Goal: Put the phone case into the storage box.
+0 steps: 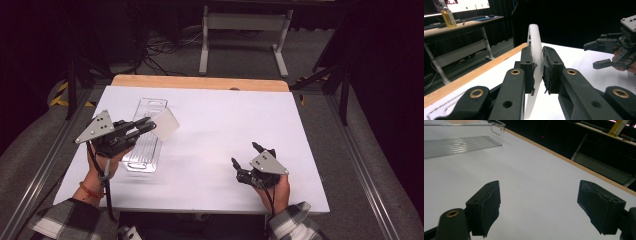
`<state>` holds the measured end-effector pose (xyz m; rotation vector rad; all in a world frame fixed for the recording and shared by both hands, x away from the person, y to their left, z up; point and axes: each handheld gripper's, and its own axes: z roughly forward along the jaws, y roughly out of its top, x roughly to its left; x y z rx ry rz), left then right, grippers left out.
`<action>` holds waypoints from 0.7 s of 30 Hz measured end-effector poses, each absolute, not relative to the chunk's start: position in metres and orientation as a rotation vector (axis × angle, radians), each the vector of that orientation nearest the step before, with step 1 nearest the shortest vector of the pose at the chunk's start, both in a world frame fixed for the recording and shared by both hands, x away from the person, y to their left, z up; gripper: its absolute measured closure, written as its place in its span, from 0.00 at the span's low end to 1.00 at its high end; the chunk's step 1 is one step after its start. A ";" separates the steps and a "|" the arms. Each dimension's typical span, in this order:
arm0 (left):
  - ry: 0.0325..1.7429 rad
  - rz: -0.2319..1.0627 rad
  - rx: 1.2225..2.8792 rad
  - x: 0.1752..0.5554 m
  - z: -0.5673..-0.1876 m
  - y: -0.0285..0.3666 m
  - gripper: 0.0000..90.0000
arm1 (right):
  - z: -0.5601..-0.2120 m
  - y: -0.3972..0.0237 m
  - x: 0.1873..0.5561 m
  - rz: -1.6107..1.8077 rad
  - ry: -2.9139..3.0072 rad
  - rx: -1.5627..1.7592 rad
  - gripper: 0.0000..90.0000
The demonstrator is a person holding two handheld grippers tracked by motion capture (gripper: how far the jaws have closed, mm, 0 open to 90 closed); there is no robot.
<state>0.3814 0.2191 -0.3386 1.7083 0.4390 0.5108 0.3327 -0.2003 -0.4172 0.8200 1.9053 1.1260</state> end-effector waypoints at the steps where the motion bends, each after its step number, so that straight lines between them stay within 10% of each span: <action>1: 0.441 0.514 1.703 0.381 -0.339 0.219 0.89 | -0.417 -0.200 0.333 1.126 1.904 0.820 0.21; 21: 0.471 0.554 1.693 0.383 -0.335 0.239 0.89 | -0.420 -0.197 0.334 1.121 1.916 0.805 0.21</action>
